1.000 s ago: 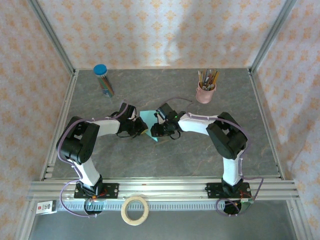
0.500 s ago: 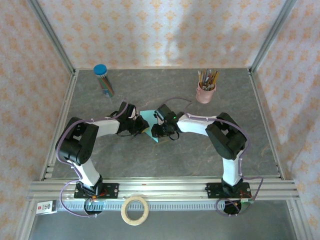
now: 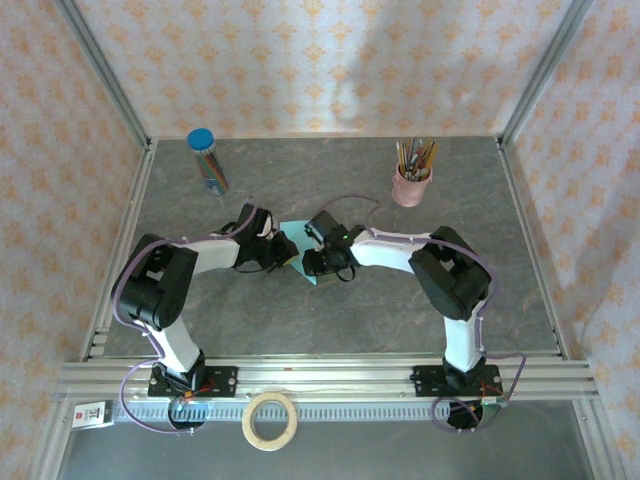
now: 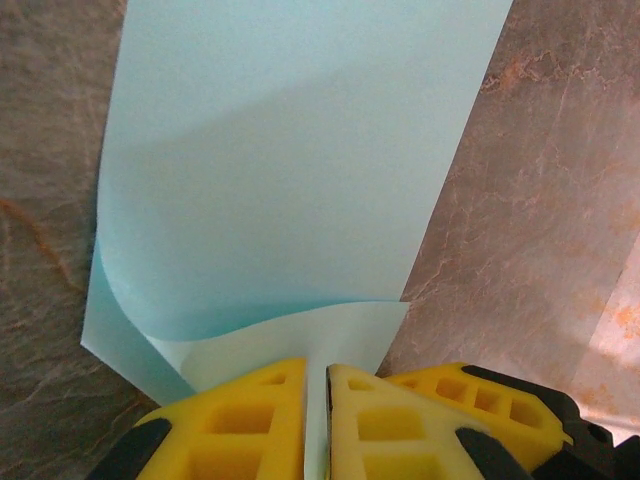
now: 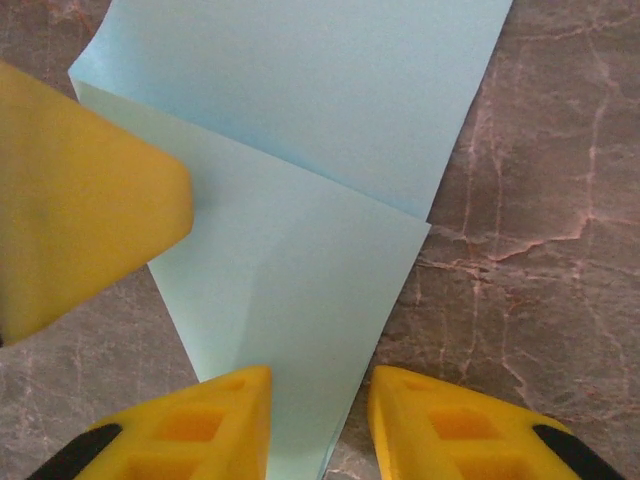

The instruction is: Fold a paper plane with a square sheet of paper (pick it up from the middle)

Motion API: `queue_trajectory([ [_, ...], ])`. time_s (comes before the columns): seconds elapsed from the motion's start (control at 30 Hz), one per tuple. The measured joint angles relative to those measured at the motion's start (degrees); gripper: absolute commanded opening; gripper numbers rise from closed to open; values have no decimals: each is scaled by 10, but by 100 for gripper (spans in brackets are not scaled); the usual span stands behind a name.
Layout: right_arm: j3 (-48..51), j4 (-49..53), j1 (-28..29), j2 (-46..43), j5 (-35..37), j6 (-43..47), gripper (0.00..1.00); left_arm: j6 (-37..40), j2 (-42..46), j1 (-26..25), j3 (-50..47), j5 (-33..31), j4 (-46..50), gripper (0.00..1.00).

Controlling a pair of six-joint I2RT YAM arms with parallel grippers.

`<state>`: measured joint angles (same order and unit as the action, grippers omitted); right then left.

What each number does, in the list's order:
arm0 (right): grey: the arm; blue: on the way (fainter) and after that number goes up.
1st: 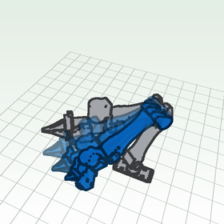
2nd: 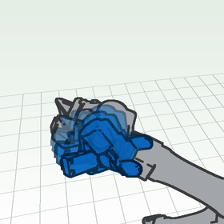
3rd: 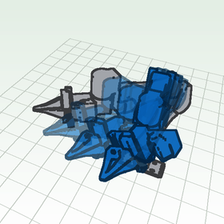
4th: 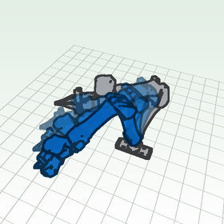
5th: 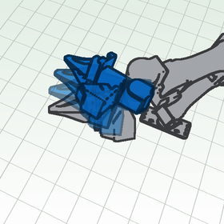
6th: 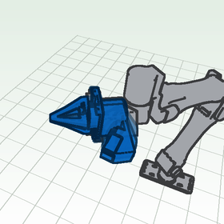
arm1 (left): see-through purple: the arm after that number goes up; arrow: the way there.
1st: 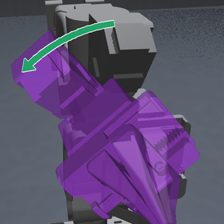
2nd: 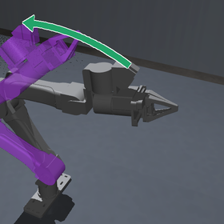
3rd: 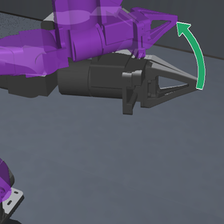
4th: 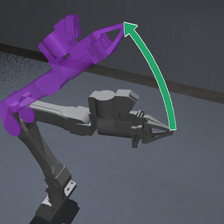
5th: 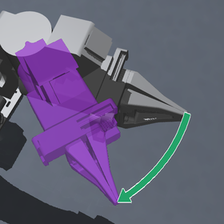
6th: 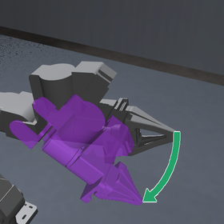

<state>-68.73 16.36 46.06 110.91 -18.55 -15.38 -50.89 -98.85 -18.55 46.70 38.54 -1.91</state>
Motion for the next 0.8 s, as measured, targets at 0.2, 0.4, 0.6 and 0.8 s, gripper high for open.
queue_trajectory([
  [0.2,-3,4,5,2,14,0,31,2,-10,0,5,0,1,13],
  [0.4,-3,4,7,2,19,0,31,7,-20,0,5,-2,10,13],
  [0.6,-3,4,8,2,23,0,30,14,-23,0,5,-6,13,12],
  [0.8,-1,3,9,-4,28,-5,33,15,-31,0,14,-11,17,12],
])
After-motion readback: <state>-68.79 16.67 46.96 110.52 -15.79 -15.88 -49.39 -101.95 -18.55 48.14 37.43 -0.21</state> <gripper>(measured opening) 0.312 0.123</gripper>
